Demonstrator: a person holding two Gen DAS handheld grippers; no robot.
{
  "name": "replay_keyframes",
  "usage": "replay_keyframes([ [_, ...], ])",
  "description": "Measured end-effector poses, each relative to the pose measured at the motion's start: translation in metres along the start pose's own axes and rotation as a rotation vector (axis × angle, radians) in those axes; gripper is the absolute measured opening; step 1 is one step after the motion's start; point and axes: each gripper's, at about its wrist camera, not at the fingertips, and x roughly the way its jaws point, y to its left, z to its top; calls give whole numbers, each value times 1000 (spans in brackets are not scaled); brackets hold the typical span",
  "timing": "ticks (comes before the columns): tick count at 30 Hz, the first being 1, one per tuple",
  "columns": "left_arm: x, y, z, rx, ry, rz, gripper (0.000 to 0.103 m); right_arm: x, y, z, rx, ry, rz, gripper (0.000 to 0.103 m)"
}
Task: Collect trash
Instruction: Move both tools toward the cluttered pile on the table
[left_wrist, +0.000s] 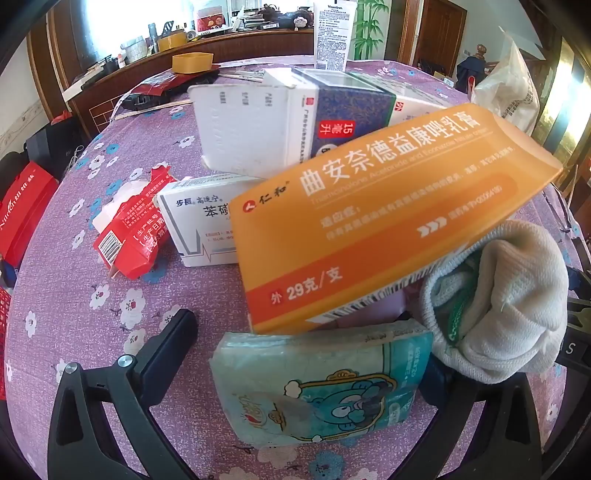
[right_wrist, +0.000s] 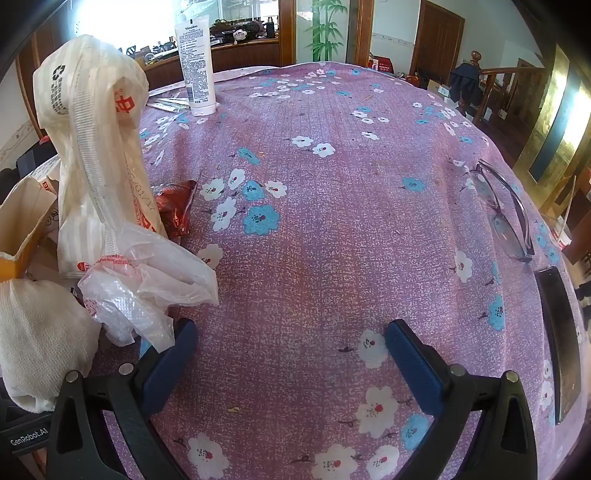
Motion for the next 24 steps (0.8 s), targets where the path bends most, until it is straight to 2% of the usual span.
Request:
replay_keyframes([
  [5, -1, 0, 0, -1, -1, 0, 103, 0, 0, 0, 0, -1, 0, 103],
  [8, -5, 4, -5, 8, 33, -17, 103, 1, -1, 0, 0, -1, 0, 103],
  [12, -35, 12, -27, 20, 30, -67, 103, 1, -1, 0, 0, -1, 0, 103],
  [15, -51, 19, -43, 22, -43, -60, 103, 1, -1, 0, 0, -1, 0, 103],
  [21, -101, 39, -69, -9, -257, -32, 103, -7, -3, -6, -2, 12, -3, 103],
  [24, -129, 45, -83, -14, -371, 13, 103, -38, -5, -20, -24, -72, -42, 102],
])
